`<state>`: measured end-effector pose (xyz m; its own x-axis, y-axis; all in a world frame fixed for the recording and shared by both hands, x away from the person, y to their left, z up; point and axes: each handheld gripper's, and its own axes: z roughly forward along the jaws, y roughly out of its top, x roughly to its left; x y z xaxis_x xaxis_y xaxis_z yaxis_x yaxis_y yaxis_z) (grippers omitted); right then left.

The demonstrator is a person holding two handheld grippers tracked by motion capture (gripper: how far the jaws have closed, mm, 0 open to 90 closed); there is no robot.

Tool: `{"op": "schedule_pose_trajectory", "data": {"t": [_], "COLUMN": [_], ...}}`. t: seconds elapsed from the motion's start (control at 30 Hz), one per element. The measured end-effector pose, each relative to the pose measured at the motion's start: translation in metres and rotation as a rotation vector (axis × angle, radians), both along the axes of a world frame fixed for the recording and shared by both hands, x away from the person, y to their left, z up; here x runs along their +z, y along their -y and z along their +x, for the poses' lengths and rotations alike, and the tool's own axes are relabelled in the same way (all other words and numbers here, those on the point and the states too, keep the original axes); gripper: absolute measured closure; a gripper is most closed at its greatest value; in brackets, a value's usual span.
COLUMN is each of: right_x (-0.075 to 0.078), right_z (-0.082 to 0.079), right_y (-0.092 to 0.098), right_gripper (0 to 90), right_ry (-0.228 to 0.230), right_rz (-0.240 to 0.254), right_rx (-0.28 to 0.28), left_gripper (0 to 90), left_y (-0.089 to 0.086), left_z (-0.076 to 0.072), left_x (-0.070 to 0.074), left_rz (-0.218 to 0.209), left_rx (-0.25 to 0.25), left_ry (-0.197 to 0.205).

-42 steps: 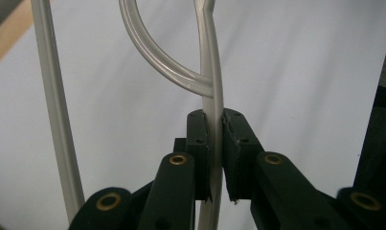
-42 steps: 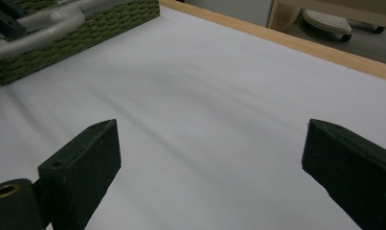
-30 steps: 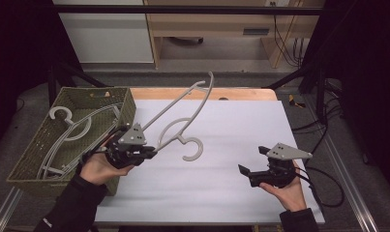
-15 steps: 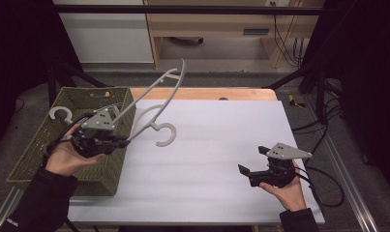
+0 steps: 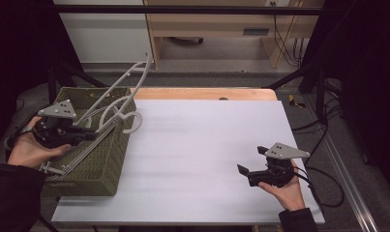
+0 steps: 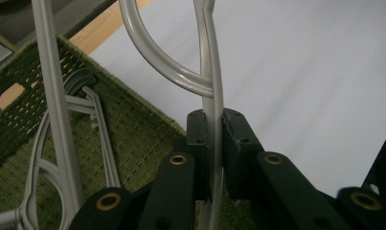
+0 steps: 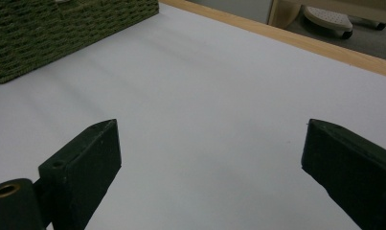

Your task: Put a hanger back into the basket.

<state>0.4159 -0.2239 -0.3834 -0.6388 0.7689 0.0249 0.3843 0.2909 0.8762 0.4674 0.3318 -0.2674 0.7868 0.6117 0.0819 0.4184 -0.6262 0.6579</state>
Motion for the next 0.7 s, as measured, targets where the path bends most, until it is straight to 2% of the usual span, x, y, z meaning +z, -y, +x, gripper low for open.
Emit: {"op": "schedule_pose_trajectory", "data": {"t": [0.4, 0.7], "right_x": [-0.001, -0.001], "right_z": [0.001, 0.001], "right_y": [-0.001, -0.001], "right_gripper": [6.7, 6.7], "right_ry": [-0.003, -0.003], "right_rz": [-0.006, -0.008], "right_rx": [-0.002, -0.003], "left_gripper": [82.0, 82.0], "left_y": [-0.028, -0.051], "left_z": [0.007, 0.003], "left_x": [-0.021, -0.034], "left_rz": [0.018, 0.039], "left_rx": [0.029, 0.058], "left_ry": [-0.064, -0.1]}}
